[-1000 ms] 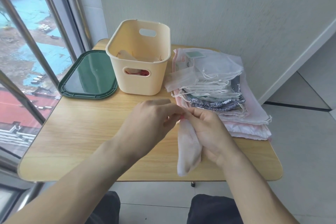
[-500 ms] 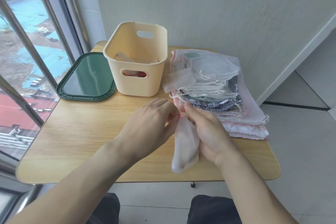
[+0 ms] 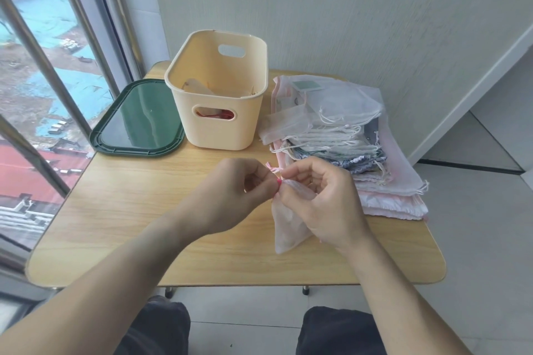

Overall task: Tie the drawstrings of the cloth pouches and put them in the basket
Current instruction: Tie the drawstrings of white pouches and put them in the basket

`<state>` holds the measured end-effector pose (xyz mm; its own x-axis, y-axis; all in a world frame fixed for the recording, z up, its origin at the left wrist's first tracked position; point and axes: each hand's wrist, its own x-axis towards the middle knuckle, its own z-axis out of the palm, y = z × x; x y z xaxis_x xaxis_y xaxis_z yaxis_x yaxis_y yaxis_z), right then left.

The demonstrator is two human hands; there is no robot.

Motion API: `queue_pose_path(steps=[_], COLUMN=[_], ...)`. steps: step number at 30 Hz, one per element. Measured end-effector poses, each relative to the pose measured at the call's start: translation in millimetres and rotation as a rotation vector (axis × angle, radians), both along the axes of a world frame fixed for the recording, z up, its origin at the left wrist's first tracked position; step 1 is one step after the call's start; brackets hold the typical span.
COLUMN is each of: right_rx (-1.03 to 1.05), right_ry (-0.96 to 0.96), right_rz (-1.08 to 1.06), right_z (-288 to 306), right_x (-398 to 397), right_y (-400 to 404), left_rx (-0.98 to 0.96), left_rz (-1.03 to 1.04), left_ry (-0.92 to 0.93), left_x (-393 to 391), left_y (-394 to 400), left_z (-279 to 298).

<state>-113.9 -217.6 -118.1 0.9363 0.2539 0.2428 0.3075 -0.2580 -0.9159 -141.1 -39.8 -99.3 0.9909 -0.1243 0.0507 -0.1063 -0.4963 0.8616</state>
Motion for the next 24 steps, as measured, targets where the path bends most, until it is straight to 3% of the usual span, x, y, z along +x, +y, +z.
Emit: queue_pose_path(steps=[14,18,24], right_rx=[-0.059,-0.078,-0.023], right_ry=[-0.064,-0.142,-0.026], right_rz=[-0.027,0.008,0.055], right_z=[-1.7,3.2,-0.3], right_x=[-2.1,-5.6,-1.5], right_y=[2.5,-2.0,-2.9], left_rx=[-0.315,-0.212,-0.188], left_rz=[-0.07,-0.022,-0.02], left_ry=[0.338,0.31,0.34], left_x=[-1.3,-1.3,-1.1], left_y=[6.6,5.4,2.5], left_z=[7.6,5.2,7.7])
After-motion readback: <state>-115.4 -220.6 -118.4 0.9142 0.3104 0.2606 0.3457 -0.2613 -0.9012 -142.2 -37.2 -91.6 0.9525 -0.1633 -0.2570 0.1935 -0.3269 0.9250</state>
